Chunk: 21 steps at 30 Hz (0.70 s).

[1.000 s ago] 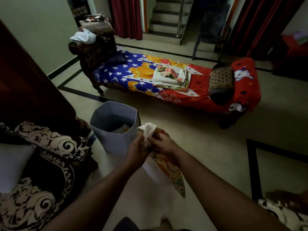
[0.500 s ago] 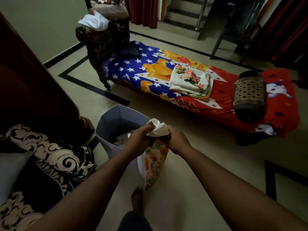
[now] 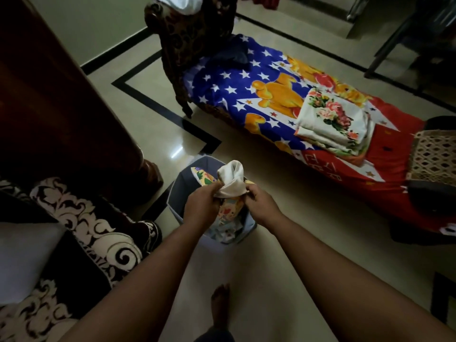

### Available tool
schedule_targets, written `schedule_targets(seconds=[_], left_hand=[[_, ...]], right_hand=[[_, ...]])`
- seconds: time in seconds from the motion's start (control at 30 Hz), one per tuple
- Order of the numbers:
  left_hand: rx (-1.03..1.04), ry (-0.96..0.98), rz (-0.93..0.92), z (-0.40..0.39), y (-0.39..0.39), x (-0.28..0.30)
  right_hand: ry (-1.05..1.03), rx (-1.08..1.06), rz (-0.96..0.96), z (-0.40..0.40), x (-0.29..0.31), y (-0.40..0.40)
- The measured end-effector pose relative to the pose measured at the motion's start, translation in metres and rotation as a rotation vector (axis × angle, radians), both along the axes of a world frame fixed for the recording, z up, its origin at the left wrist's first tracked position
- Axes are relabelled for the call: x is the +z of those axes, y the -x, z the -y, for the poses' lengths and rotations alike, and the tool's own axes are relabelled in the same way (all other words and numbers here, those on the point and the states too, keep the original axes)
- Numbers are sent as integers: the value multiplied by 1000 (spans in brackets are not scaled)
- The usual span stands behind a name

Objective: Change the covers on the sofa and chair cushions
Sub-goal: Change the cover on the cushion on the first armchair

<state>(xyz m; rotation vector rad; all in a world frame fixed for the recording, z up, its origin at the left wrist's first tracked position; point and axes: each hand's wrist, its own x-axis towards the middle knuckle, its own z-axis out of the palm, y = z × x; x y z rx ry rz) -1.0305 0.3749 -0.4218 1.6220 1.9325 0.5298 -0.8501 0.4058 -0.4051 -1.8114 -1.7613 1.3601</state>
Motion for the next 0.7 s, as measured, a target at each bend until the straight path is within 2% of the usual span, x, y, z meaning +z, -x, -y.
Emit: schedule_targets(seconds=[0.13,0.3,0.43,0.7], left_hand=[[65,157,108,-14,11,-31],[169,278,282,-26,5,-44],[184,265,392,-41,-18,-25],[80,260,419,-89,-110,32]], right_hand=[[175,23,-14,-17,-30,9],[230,-62,-73,-27,-30,3],[197,-178,-135,-37,-20,-23],[136,-424,-354,-72,20,-132]])
